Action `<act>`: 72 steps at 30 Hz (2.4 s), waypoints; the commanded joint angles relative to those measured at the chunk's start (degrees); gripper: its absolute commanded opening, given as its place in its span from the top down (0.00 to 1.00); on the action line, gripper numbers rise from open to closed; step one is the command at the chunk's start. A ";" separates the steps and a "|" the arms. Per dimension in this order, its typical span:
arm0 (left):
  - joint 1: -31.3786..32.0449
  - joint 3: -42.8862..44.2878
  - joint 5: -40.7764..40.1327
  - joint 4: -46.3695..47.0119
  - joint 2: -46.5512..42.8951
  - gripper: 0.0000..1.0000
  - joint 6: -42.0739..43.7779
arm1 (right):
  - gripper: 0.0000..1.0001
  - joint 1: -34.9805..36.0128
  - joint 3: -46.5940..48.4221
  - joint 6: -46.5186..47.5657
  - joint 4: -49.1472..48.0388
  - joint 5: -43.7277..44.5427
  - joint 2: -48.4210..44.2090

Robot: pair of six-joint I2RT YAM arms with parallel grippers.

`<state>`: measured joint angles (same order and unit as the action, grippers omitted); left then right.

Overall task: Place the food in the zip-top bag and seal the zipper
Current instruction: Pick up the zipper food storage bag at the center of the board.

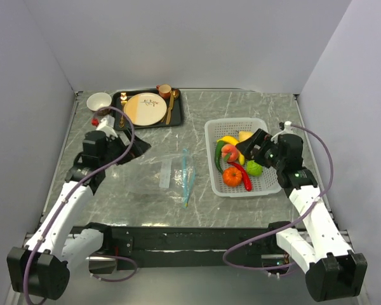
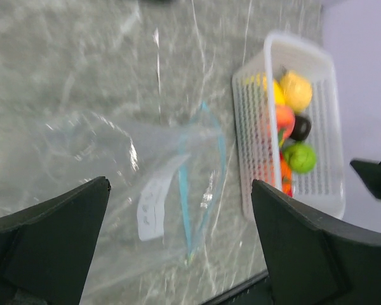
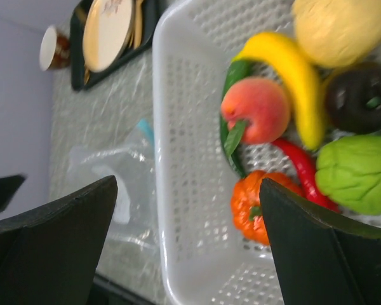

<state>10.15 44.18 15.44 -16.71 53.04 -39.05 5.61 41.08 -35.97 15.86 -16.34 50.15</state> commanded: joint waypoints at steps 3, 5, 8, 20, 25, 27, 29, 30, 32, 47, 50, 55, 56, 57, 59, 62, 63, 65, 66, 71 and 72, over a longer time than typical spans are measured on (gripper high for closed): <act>10.05 -5.42 -12.49 4.95 4.52 0.01 -7.69 | 0.00 3.87 -1.02 3.25 -5.66 -9.07 2.56; 10.67 -5.16 -13.85 3.10 9.26 0.01 -9.37 | 0.00 7.04 1.97 4.84 -3.74 -8.54 6.69; 12.34 -4.02 -17.44 0.81 14.10 0.01 -9.03 | 0.00 12.48 6.73 4.42 -2.93 -7.31 9.95; 12.44 -5.50 -32.84 -5.27 23.43 0.01 -17.37 | 0.03 28.67 12.97 0.28 -6.63 -7.57 22.69; 12.52 -8.06 -31.88 -3.24 22.38 0.01 -18.96 | 0.16 31.04 15.25 0.63 -5.31 -8.01 28.24; 12.44 -8.59 -32.31 -3.42 21.33 0.01 -18.96 | 0.18 31.92 16.40 0.81 -4.52 -6.52 30.70; 12.35 -8.94 -32.67 -3.59 20.36 0.01 -18.79 | 0.18 33.24 17.71 0.98 -4.00 -5.55 33.86; 12.35 -9.03 -32.32 -3.42 19.48 0.01 -18.61 | 0.21 33.76 18.41 1.33 -3.12 -5.46 35.00; 12.43 -9.46 -31.97 -3.24 18.60 0.01 -18.61 | 0.21 35.52 21.04 1.86 -1.10 -1.95 38.69; 12.35 -10.26 -30.12 -2.45 12.79 0.01 -16.68 | 0.21 36.41 27.30 -0.24 -2.84 5.09 51.01; 12.35 -9.82 -28.98 -1.92 13.50 0.01 -16.41 | 0.21 35.35 26.95 -0.86 -5.92 2.02 52.85; 12.35 -9.73 -27.22 -0.52 13.41 0.01 -15.71 | 0.20 33.42 25.37 -1.47 -10.84 -1.76 54.61; 12.35 -9.73 -27.13 -0.43 13.24 0.01 -15.71 | 0.21 33.16 25.02 -1.56 -11.63 -2.81 54.79; 12.35 -9.64 -26.96 -0.17 12.89 0.01 -15.80 | 0.21 32.98 24.75 -1.65 -12.94 -3.52 54.88; 12.35 -9.47 -26.52 0.10 12.62 0.01 -15.45 | 0.24 32.28 23.96 -1.74 -14.18 -5.71 55.14; 12.35 -8.85 -25.90 0.27 11.92 0.01 -14.92 | 0.34 31.84 22.82 -1.83 -16.46 -8.96 55.23; 12.43 -8.68 -25.81 0.27 11.57 0.01 -14.83 | 0.42 31.75 22.56 -2.18 -18.56 -9.76 55.14; 12.35 -8.06 -25.46 -0.08 11.13 0.01 -14.39 | 0.52 31.57 21.77 -2.44 -19.81 -10.99 54.97; 12.35 -7.89 -25.64 -0.25 10.60 0.01 -14.22 | 0.58 31.48 21.50 -2.53 -20.94 -11.95 54.79; 12.35 -5.60 -27.04 -2.71 8.14 0.01 -12.90 | 1.00 31.57 18.95 -3.93 -24.02 -13.89 52.69; 12.35 -5.16 -27.30 -3.06 7.79 0.01 -12.55 | 1.00 31.57 18.43 -4.72 -24.99 -13.81 51.03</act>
<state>22.44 35.14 -11.25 -18.90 63.72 -53.69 37.30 61.34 -38.87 -3.20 -27.27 105.45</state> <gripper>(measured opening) 0.993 0.053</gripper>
